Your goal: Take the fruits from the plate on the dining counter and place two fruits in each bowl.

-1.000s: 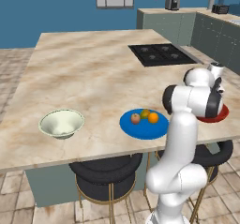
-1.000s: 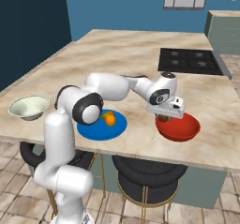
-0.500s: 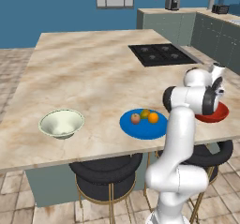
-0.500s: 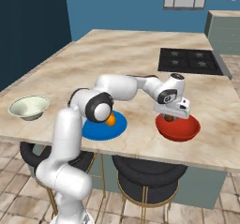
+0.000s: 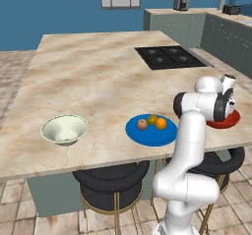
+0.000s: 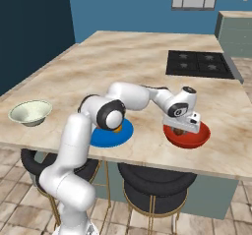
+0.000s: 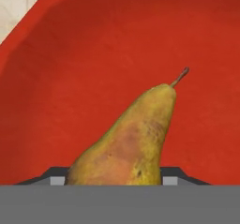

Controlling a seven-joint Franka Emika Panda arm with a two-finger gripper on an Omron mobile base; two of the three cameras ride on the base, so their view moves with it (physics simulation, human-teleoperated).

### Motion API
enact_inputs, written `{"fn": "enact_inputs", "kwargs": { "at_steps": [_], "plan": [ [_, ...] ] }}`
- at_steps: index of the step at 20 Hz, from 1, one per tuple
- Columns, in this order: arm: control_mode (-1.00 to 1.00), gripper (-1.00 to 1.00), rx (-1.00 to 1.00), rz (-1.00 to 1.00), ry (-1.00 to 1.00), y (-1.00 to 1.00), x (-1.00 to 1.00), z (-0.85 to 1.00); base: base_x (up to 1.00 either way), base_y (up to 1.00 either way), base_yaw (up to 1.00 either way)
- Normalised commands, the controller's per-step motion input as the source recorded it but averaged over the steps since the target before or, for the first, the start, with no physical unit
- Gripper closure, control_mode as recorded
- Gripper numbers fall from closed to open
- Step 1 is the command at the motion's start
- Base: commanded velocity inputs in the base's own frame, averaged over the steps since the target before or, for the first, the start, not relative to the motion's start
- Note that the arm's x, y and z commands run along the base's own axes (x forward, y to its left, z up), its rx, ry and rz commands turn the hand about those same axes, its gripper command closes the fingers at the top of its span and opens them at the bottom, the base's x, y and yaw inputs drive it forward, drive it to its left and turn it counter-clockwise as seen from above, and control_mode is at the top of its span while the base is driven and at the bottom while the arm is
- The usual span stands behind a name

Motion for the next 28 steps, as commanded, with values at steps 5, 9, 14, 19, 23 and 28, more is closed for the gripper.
{"fn": "enact_inputs", "kwargs": {
  "at_steps": [5, 9, 14, 19, 23, 28],
  "plan": [
    [-1.0, 1.0, 0.0, 0.0, 0.02, -0.08, 0.1, -0.1, 0.0, 0.0, 0.0],
    [-1.0, -1.0, 0.0, 0.0, 0.0, -0.01, 0.0, 0.0, 0.0, 0.0, 0.0],
    [-1.0, -1.0, 0.0, 0.0, 0.0, 0.0, -0.08, 0.07, 0.0, 0.0, 0.0],
    [-1.0, -1.0, 0.0, 0.0, -0.05, 0.03, -0.28, 0.27, 0.0, 0.0, 0.0],
    [-1.0, -1.0, 0.0, 0.0, -0.08, 0.17, -0.33, 0.4, 0.0, 0.0, 0.0],
    [-1.0, -1.0, -0.01, 0.0, -0.12, 0.56, -0.67, 0.29, 0.0, 0.0, 0.0]
  ]
}}
